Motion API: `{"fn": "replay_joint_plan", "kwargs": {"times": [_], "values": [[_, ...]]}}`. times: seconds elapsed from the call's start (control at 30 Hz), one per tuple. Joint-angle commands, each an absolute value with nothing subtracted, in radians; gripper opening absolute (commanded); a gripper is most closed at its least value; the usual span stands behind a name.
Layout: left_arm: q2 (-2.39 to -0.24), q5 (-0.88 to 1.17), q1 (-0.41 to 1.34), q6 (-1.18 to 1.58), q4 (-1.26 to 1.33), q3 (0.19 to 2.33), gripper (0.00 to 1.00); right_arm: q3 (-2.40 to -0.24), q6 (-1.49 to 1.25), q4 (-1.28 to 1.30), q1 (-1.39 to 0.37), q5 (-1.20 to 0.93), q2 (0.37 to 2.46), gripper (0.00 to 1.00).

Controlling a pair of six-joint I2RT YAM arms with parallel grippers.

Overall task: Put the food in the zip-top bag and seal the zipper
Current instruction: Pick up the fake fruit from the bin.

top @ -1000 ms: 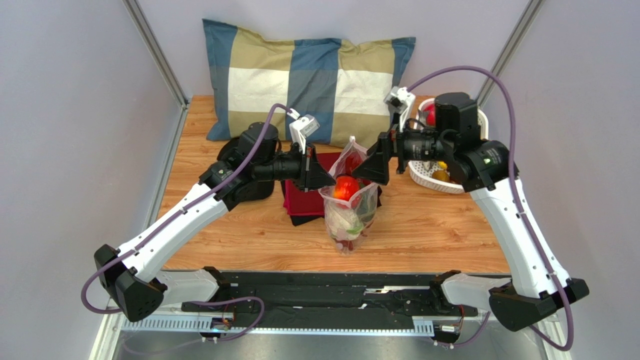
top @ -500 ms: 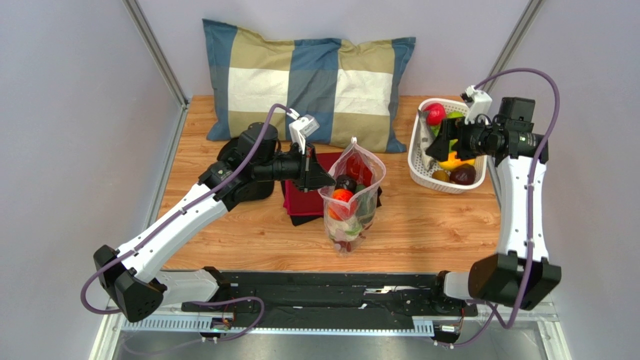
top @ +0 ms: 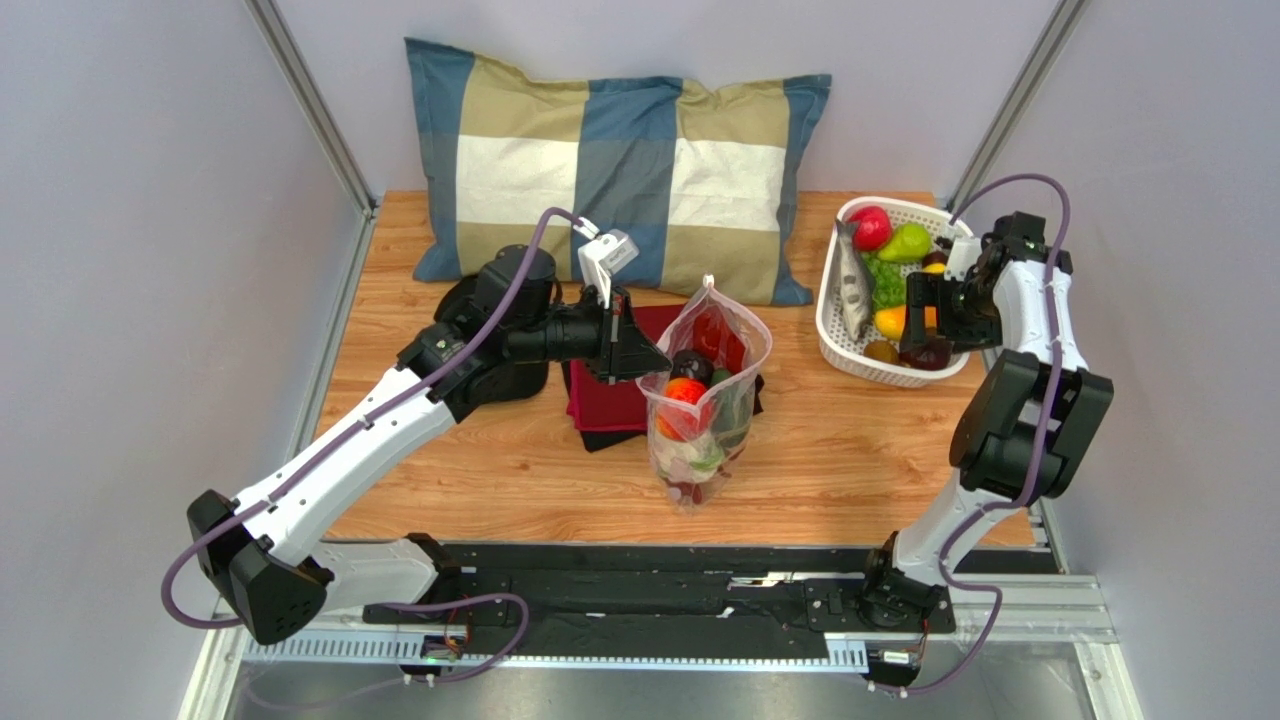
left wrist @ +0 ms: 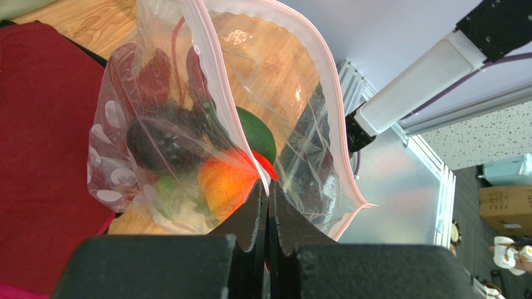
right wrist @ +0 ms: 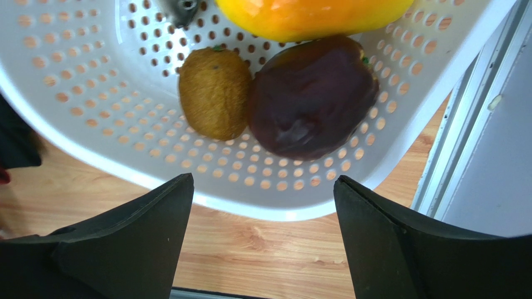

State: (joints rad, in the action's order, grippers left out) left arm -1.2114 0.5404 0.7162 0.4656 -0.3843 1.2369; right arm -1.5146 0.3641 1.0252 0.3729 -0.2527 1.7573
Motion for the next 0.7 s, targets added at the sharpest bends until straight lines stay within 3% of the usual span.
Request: {"fn": "replay_joint_plan", "kwargs": {"times": [0.0,0.47,0.6,0.67], "values": [[-1.17,0.545,0.713,0.456,-0.342,1.232,0.0,-1.566,0.353,0.921,0.37,-0.16,1.808,0.87],[-1.181,0.546,0.713,0.454,-0.333,1.224,0.0,-1.601,0.327,0.848,0.31,-0.123,1.953,0.9],[-1.18,0.546,0.713,0.453,-0.337,1.221,0.0,-1.614,0.336,0.848,0.311,-0.113,1.95,0.81],[-1.18,0.546,0.713,0.453,-0.334,1.221,0.0,-1.615,0.341,0.856,0.314,-0.117,1.919,0.69]]}}
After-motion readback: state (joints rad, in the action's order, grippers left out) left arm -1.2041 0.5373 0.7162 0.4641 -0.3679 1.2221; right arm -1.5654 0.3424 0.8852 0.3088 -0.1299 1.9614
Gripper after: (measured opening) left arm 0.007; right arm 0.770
